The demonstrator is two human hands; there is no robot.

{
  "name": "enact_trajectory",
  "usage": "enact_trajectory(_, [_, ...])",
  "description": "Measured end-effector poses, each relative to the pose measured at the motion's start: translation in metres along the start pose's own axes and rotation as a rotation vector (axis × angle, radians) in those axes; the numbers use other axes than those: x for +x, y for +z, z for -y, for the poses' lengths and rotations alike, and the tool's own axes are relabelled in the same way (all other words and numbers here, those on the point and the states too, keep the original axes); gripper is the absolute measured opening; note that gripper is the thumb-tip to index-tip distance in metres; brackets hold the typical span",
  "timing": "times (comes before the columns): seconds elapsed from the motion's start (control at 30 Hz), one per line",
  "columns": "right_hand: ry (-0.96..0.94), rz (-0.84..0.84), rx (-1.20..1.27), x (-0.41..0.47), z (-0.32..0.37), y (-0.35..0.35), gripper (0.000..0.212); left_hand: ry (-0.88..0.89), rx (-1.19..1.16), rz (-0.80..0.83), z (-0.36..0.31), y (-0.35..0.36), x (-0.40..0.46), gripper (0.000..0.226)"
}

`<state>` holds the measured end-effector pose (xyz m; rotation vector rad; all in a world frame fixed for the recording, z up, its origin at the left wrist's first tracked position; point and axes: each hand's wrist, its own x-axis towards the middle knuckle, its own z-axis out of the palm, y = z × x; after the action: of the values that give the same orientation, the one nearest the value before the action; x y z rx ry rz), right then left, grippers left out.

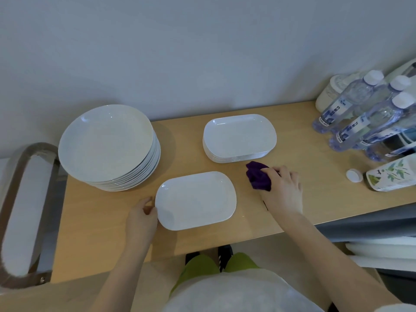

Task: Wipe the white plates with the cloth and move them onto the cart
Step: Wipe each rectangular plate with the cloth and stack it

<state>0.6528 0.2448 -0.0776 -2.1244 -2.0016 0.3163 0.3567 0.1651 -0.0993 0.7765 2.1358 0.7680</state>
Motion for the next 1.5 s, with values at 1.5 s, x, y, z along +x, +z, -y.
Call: enact_trajectory(1.5, [0.093,0.146,-0.015,0.171,-0.016,-0.006,0.018,0.320,0.331,0.108,-0.156,0.115,0.096,0.011])
